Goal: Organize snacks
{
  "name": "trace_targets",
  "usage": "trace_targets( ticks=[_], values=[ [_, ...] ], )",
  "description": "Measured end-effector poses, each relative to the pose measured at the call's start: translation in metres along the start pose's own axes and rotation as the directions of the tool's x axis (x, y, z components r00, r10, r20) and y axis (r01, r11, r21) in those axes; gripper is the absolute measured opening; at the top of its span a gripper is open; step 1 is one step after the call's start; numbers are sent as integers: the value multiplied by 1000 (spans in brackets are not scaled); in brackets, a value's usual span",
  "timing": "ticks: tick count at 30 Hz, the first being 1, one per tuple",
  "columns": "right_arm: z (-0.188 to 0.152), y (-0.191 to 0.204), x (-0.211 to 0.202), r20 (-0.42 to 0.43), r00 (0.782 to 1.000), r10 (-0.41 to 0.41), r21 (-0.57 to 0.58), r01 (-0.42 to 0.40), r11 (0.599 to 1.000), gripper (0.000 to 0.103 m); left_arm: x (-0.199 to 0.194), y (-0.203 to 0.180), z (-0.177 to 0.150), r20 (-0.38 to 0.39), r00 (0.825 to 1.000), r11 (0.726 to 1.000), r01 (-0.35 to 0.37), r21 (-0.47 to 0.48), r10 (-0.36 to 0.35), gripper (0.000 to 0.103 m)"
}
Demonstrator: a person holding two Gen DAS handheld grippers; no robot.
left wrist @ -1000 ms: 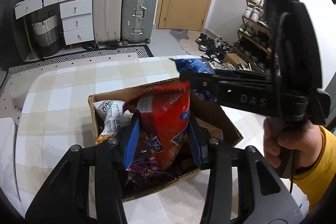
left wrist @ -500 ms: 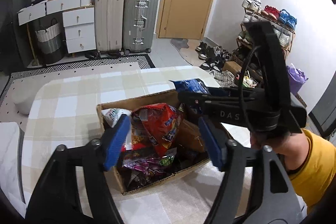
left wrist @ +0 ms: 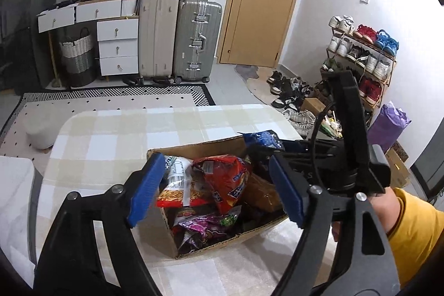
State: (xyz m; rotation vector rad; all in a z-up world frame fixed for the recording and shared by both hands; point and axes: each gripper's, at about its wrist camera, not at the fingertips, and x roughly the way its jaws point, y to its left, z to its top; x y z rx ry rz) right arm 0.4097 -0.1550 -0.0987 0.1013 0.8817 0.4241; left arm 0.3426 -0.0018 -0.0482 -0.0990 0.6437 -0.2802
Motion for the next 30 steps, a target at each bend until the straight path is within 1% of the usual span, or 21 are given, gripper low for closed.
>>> trace_targets(
  ticks=[7, 9, 13, 19, 23, 30],
  values=[
    [-2, 4, -1, -2, 1000, -5, -4, 5, 1000, 46, -5, -7, -3, -21, 999, 999, -27, 30, 28, 76],
    [0, 5, -3, 3, 1000, -9, -6, 9, 1000, 49, -5, -11, -4, -24, 999, 999, -28, 35, 29, 76],
    [-1, 10, -8, 19, 1000, -16, -22, 17, 1000, 49, -6, -18, -4, -30, 998, 998, -45, 48, 46, 78],
    [-3, 16, -28, 59, 998, -2, -30, 4, 1000, 49, -17, -22, -9, -32, 997, 996, -68, 51, 69, 79],
    [-7, 25, -46, 86, 996, 0, -55, 4, 998, 49, -27, -24, -8, -26, 997, 996, -77, 51, 78, 79],
    [-16, 44, -80, 134, 991, 10, -88, 2, 996, 49, -55, -32, -10, -4, 995, 994, -99, 51, 99, 80]
  ],
)
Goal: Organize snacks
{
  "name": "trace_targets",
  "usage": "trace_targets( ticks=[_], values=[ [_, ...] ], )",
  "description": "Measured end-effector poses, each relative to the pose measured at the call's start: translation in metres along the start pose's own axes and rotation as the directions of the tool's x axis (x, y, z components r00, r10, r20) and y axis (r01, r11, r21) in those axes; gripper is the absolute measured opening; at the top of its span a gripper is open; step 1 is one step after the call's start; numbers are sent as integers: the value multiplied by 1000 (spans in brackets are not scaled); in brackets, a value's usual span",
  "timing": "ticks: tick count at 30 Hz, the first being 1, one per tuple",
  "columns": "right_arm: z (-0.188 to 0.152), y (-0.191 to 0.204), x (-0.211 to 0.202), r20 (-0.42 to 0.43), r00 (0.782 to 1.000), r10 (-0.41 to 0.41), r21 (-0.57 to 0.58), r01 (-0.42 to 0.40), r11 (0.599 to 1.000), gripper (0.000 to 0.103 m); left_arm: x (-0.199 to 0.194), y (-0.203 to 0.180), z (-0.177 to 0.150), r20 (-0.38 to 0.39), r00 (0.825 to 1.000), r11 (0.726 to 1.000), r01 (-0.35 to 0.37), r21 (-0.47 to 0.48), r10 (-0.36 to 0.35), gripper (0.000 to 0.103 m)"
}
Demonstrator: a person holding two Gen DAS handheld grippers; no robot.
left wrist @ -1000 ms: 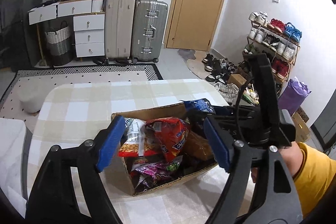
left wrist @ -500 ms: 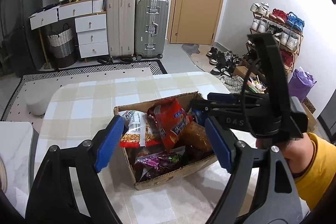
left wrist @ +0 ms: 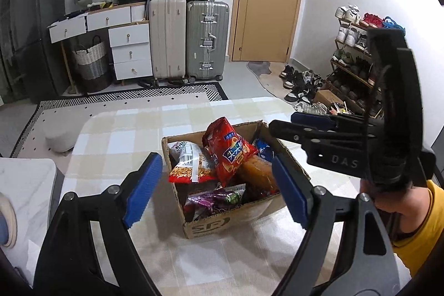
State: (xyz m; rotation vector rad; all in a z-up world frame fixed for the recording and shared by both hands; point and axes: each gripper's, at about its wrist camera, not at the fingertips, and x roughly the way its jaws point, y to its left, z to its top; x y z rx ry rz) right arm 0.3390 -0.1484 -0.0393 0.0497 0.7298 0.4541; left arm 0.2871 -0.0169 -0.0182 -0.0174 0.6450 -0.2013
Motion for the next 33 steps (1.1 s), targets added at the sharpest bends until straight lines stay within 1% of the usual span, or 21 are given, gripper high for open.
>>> trace_targets(
  ticks=[4, 8, 12, 16, 18, 20, 21, 22, 23, 24, 26, 28, 30, 31, 32, 33],
  values=[
    [-1, 14, -24, 37, 999, 1, -31, 0, 1000, 49, -20, -4, 0, 15, 1000, 1000, -14, 4, 14, 80],
    [-6, 30, -56, 93, 996, -2, -73, 9, 997, 49, -44, -8, 1, 41, 999, 1000, -28, 6, 28, 82],
    [-12, 48, -95, 151, 988, 7, -99, 8, 995, 49, -75, -14, 2, 76, 997, 999, -33, 5, 32, 83],
    [-18, 67, -136, 218, 976, 15, -128, 13, 992, 50, -112, -20, 1, 120, 992, 999, -40, 4, 39, 85],
    [-21, 77, -158, 252, 968, 17, -139, 18, 990, 56, -133, -22, 0, 143, 989, 999, -44, 2, 43, 86],
    [-26, 88, -182, 295, 955, 24, -150, 21, 988, 64, -154, -23, -1, 166, 985, 999, -48, 3, 47, 87],
    [-29, 92, -191, 308, 951, 27, -157, 22, 987, 65, -164, -23, -1, 179, 983, 999, -50, 4, 49, 87],
    [-31, 97, -201, 323, 946, 29, -164, 26, 986, 65, -175, -23, -2, 193, 980, 999, -54, 5, 52, 90],
    [-35, 103, -214, 344, 939, 32, -174, 30, 984, 68, -189, -22, -2, 206, 977, 998, -58, 5, 56, 98],
    [-38, 109, -224, 361, 932, 34, -181, 34, 983, 70, -198, -22, -4, 220, 974, 998, -65, 4, 62, 103],
    [-46, 117, -243, 396, 918, 37, -189, 42, 981, 81, -219, -17, -4, 255, 964, 997, -75, -2, 73, 102],
    [-56, 127, -264, 446, 894, 42, -199, 54, 979, 88, -238, -16, -9, 275, 958, 997, -81, -2, 78, 102],
    [-68, 135, -281, 482, 875, 39, -207, 70, 976, 93, -255, -14, -15, 286, 955, 996, -86, -9, 85, 102],
    [-74, 139, -288, 498, 866, 34, -207, 80, 975, 99, -263, -12, -18, 294, 952, 996, -88, -13, 87, 102],
    [-81, 143, -296, 517, 855, 29, -206, 91, 974, 102, -271, -10, -22, 302, 949, 996, -92, -18, 93, 102],
    [-89, 145, -303, 536, 844, 26, -204, 99, 974, 102, -277, -7, -24, 309, 946, 995, -97, -23, 99, 102]
  ],
)
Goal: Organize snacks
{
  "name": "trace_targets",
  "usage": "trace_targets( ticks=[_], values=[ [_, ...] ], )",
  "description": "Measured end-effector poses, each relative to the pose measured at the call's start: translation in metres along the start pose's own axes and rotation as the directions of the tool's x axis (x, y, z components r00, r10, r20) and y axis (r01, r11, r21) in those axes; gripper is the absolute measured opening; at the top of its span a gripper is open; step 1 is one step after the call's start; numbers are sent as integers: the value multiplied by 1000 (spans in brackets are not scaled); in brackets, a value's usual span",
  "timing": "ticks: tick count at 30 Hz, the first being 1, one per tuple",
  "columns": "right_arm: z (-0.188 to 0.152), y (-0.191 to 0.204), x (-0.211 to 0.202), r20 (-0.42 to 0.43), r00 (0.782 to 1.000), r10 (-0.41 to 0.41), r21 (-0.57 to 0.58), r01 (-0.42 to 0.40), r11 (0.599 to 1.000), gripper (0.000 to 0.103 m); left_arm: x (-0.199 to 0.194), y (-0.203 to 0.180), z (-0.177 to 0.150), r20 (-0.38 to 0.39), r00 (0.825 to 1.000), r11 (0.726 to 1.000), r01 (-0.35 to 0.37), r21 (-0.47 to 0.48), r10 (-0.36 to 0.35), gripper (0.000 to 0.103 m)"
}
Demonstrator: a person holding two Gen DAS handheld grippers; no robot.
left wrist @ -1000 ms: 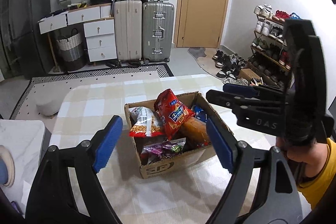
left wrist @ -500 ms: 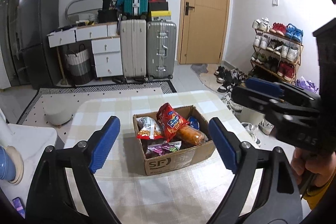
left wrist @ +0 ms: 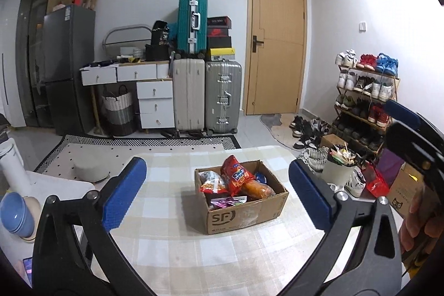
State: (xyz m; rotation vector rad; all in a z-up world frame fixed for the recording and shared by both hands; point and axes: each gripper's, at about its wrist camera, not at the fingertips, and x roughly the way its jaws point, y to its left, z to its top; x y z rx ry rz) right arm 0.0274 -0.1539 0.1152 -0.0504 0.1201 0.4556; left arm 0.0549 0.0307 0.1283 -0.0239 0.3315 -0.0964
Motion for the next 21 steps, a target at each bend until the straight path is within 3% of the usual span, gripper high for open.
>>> trace_targets(
  ticks=[6, 12, 21],
  values=[
    [-22, 14, -40, 67, 998, -4, -22, 5, 1000, 102, -37, 15, -14, 67, 995, 997, -76, -16, 77, 102],
    [-55, 13, -44, 75, 996, -43, -29, 45, 999, 102, -49, 26, -42, 146, 979, 990, -144, -11, 144, 102],
    [-108, -17, -17, 53, 992, -114, 26, 112, 993, 102, 2, 52, -92, 76, 988, 989, -129, -69, 134, 102]
  ],
)
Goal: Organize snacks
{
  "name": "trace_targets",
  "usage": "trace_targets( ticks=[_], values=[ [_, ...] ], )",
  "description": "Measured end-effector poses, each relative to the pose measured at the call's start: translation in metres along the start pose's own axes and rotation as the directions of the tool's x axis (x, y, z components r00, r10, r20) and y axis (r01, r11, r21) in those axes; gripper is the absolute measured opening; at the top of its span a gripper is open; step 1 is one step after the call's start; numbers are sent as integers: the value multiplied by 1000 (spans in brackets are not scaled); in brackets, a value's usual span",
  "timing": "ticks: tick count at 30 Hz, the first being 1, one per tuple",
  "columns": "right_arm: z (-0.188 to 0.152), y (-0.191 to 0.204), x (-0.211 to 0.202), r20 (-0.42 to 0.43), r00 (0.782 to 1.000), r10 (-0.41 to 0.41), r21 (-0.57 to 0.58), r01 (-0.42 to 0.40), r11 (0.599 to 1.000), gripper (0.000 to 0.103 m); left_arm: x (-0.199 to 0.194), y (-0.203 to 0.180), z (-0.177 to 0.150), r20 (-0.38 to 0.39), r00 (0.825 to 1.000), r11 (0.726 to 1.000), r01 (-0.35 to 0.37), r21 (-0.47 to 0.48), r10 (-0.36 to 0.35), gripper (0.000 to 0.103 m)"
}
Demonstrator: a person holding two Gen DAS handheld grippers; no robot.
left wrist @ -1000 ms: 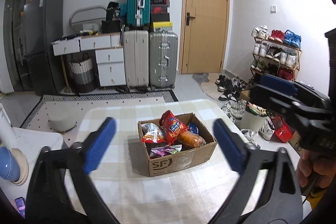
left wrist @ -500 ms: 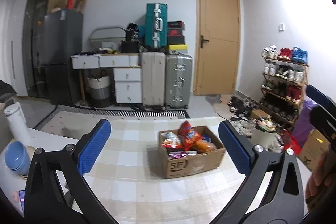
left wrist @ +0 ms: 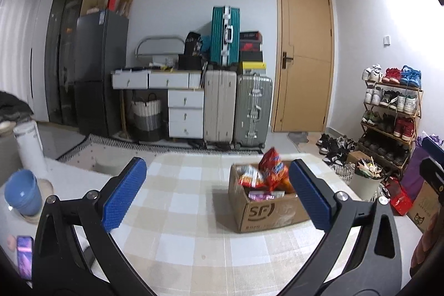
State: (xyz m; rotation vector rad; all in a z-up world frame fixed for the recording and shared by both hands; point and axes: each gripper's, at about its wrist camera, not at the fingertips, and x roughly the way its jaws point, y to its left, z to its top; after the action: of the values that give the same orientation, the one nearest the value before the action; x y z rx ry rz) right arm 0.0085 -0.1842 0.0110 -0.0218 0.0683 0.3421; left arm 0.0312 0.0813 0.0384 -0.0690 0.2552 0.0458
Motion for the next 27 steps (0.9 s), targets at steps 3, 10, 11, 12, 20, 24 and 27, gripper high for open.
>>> trace_targets(
  ticks=[3, 10, 11, 12, 20, 24, 27],
  values=[
    [-22, -9, 14, -3, 1000, -30, 5, 30, 1000, 102, 34, 2, -30, -49, 999, 1000, -8, 8, 9, 102],
    [-97, -27, 62, -75, 993, -95, 12, 96, 995, 102, 111, -1, -105, -102, 995, 999, -11, 38, 15, 102],
    [-103, -31, 70, -87, 992, -94, 28, 97, 995, 102, 121, -1, -115, -110, 994, 999, -2, 34, 5, 102],
    [-115, -36, 77, -106, 990, -96, 51, 102, 994, 102, 131, -2, -122, -111, 994, 999, 1, 32, 3, 102],
    [-146, -48, 96, -100, 988, -121, 85, 130, 988, 102, 169, -6, -158, -50, 999, 1000, -9, 26, 11, 102],
    [-150, -49, 100, -109, 987, -117, 84, 126, 988, 102, 171, -13, -169, -8, 1000, 998, -5, 59, 5, 102],
    [-148, -48, 99, -114, 987, -109, 85, 119, 989, 102, 175, -17, -175, -2, 1000, 997, 16, 82, -16, 103]
  ],
)
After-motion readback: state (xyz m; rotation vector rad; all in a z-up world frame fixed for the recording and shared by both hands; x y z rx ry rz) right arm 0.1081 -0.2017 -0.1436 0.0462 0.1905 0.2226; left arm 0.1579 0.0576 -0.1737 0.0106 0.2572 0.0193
